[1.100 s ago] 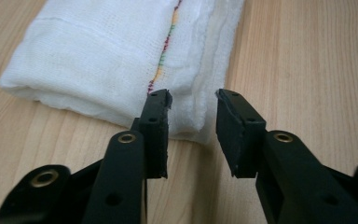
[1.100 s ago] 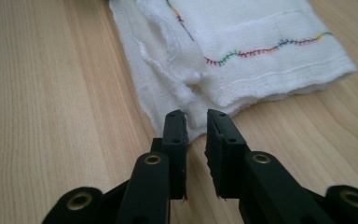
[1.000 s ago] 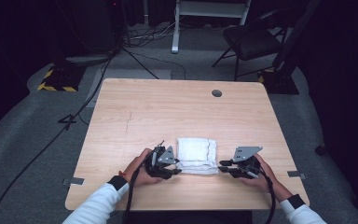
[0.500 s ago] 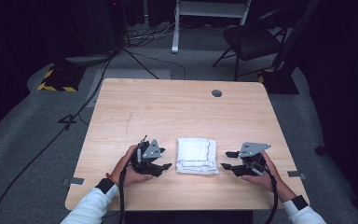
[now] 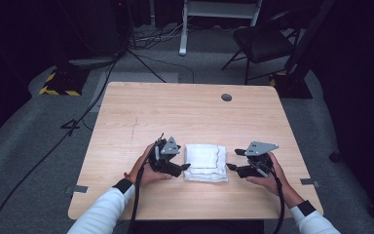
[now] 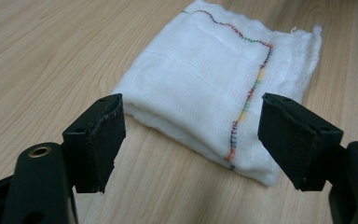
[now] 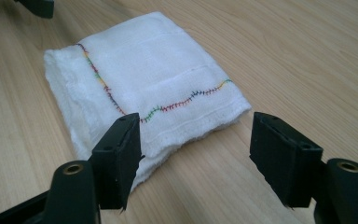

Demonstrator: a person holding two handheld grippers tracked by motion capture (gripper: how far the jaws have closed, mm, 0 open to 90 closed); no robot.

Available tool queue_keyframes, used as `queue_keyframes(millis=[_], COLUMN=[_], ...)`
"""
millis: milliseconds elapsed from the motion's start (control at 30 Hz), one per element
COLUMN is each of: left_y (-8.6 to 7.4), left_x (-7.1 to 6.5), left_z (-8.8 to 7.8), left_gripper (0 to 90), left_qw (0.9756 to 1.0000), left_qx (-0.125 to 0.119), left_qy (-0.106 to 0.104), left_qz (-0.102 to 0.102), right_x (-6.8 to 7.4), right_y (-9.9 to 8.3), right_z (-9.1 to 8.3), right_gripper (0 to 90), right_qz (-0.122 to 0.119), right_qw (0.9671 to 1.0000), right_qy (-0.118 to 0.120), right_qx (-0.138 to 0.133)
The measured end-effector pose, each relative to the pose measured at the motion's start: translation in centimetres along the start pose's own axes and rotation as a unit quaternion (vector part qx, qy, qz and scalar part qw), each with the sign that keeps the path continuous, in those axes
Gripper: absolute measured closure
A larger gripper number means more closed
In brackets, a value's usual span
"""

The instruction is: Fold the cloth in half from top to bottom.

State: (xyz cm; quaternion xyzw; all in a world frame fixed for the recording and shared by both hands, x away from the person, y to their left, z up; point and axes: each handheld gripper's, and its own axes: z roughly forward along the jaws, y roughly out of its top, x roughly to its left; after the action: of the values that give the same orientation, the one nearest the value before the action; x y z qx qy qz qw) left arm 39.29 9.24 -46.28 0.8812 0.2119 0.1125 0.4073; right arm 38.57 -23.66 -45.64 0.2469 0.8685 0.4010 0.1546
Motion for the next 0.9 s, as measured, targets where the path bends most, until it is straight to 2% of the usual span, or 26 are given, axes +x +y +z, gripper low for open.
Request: queue_keyframes(millis=[167, 300, 367, 433, 500, 667, 800, 900], left_y=[0.6, 0.3, 0.0, -0.1, -0.3, -0.7, -0.9, -1.1], left_x=[-0.4, -0.7, -0.6, -0.7, -0.8, -1.2, -1.1, -0.8], left_z=[1.5, 2.2, 2.4, 2.6, 2.8, 3.2, 3.4, 3.8], left_gripper=[23.5, 23.5, 23.1, 22.9, 22.6, 22.3, 21.7, 18.8], left_qw=[0.9996, 0.9989, 0.9988, 0.9984, 0.9978, 0.9973, 0.9973, 0.9976], left_qx=[0.018, 0.039, 0.043, 0.048, 0.055, 0.064, 0.064, 0.058], left_qy=[-0.012, -0.015, -0.021, -0.025, -0.036, -0.032, -0.032, -0.038], left_qz=[0.015, 0.021, 0.014, 0.016, 0.012, 0.016, 0.011, -0.005], right_x=[0.7, 1.3, 1.5, 1.6, 1.7, 2.1, 2.0, 1.7], right_y=[1.0, 1.3, 1.2, 0.9, 0.7, 0.1, -0.3, -0.2], right_z=[1.4, 2.7, 3.2, 3.4, 3.6, 4.1, 4.0, 4.3], right_gripper=[34.0, 33.5, 33.3, 33.3, 33.5, 33.9, 33.7, 30.3], right_qz=[-0.015, -0.028, -0.033, -0.034, -0.031, -0.037, -0.025, -0.01], right_qw=[0.9998, 0.9992, 0.9985, 0.9981, 0.9979, 0.9964, 0.9964, 0.9963], right_qy=[0.003, 0.009, 0.014, 0.017, 0.023, 0.037, 0.045, 0.038], right_qx=[0.009, 0.027, 0.04, 0.048, 0.053, 0.066, 0.068, 0.077])
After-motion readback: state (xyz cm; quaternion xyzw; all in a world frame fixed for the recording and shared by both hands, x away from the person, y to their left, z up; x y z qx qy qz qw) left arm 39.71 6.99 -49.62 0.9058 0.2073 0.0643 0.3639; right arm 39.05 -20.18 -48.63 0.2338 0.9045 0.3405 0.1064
